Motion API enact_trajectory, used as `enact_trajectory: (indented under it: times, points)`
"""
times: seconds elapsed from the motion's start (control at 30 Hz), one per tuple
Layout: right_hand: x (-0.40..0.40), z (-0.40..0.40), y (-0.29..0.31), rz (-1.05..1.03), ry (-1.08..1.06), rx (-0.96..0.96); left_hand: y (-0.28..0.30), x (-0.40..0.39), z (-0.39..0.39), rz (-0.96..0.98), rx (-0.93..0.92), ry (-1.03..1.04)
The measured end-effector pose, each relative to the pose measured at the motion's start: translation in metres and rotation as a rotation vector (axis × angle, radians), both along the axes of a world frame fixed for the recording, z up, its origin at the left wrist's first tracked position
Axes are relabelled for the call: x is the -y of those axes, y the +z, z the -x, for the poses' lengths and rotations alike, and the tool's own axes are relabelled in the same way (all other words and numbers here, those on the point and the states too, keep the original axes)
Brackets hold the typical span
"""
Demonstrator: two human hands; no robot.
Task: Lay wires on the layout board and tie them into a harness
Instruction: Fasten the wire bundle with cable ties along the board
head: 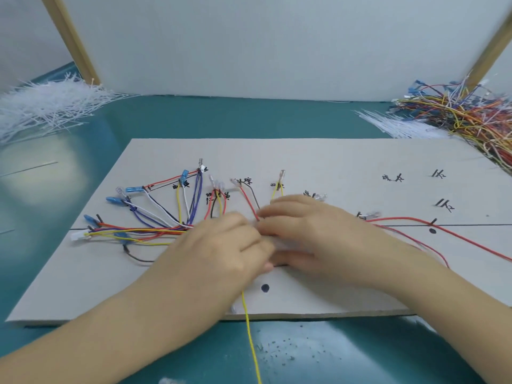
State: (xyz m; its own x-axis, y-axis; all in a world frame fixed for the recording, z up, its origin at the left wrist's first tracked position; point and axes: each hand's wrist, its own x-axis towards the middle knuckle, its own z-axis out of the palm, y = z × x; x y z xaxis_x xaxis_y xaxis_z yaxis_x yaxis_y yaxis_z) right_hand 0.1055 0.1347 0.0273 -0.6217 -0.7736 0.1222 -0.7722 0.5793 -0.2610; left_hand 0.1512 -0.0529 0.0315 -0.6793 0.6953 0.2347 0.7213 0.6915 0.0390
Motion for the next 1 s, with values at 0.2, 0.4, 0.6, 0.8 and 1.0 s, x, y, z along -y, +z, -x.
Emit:
enact_trajectory:
  times: [0.2,0.4,0.6,0.8,1.0]
  points:
    - [0.001,-0.003,0.005,-0.115,-0.087,0.078,0.012,-0.005,-0.01,-0.133,0.093,-0.219]
    - [0.008,-0.019,0.002,-0.074,-0.065,-0.022,0.021,0.004,0.047,-0.574,0.34,0.262]
    - [0.011,-0.021,0.0,-0.101,-0.053,-0.105,0.001,-0.011,0.066,-0.218,0.331,0.135]
    - [-0.011,-0.018,-0.005,-0.101,0.013,0.065,0.001,-0.015,0.067,-0.268,0.353,0.089]
    - [-0.04,-0.02,0.012,-0.09,-0.014,-0.082,-0.007,-0.021,0.065,-0.178,0.303,0.071]
